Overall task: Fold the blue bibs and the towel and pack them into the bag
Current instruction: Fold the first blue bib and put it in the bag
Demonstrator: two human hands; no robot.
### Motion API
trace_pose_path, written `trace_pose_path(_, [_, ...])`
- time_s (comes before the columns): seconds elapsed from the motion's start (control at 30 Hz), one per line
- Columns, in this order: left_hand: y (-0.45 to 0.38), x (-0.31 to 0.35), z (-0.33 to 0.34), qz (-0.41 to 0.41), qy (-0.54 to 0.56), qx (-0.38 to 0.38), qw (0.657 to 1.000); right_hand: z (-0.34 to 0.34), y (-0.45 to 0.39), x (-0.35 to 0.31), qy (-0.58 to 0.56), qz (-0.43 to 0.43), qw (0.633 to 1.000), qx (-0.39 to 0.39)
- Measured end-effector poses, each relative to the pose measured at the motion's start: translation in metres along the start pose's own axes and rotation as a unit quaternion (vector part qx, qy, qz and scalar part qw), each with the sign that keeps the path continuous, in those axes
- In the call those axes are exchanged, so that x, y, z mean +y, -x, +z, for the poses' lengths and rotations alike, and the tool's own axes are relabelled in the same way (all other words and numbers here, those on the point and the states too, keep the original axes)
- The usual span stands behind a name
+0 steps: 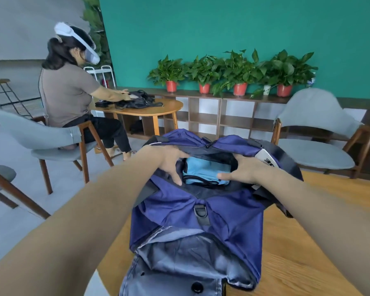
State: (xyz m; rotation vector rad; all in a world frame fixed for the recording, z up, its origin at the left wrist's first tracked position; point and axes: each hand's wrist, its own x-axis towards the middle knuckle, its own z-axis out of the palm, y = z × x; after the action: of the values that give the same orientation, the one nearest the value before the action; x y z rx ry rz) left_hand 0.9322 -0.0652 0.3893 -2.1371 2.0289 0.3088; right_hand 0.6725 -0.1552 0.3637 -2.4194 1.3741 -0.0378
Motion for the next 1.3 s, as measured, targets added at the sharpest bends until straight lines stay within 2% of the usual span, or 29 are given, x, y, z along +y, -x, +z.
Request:
trace_pose_path(0.07, [0.009, 0.004, -0.010, 0.002, -0.065, -0.010, 0.998, -0.015, 0.004, 0.000, 0.017, -0.009, 1.000, -0.014])
trace_pose_path(0.17, [0.024, 0.006, -0.023, 0.003, -0.084, -0.017, 0.996, -0.035, 0.016, -0.003, 0.035, -0.020, 0.999, -0.031])
trace_pose_path(0.3, [0.044, 0.015, -0.037, 0.002, -0.011, -0.005, 1.000, -0.051, 0.027, -0.006, 0.061, -0.030, 0.998, -0.016])
trace_pose_path(0.37, [0.046, 0.023, -0.028, -0.007, 0.033, -0.005, 0.999, -0.042, 0.026, -0.004, 0.068, -0.019, 0.997, -0.042])
trace_pose_path(0.47, [0.032, 0.032, 0.006, -0.023, 0.038, -0.021, 0.999, -0.004, 0.019, 0.002, 0.068, 0.003, 0.994, -0.083])
trace_pose_path(0.6, [0.005, 0.043, 0.047, -0.024, 0.083, 0.024, 0.996, 0.036, 0.022, 0.002, 0.018, -0.040, 0.999, -0.028])
trace_pose_path(0.7, [-0.003, 0.047, 0.061, -0.012, 0.096, 0.071, 0.993, 0.046, 0.027, 0.002, -0.014, -0.059, 0.998, -0.018])
trace_pose_path(0.93, [0.021, 0.066, 0.035, -0.013, 0.080, 0.067, 0.994, 0.014, 0.067, -0.003, -0.073, -0.099, 0.992, 0.028])
trace_pose_path(1.03, [0.046, 0.096, 0.009, 0.009, 0.068, 0.084, 0.994, -0.016, 0.115, 0.011, -0.124, -0.120, 0.984, 0.032])
trace_pose_path(1.13, [0.070, 0.148, -0.011, 0.053, 0.070, 0.107, 0.990, -0.047, 0.173, 0.049, -0.126, -0.117, 0.983, 0.066])
trace_pose_path(1.3, [0.083, 0.271, -0.019, 0.138, 0.056, 0.120, 0.982, -0.072, 0.261, 0.149, -0.092, -0.027, 0.990, 0.108])
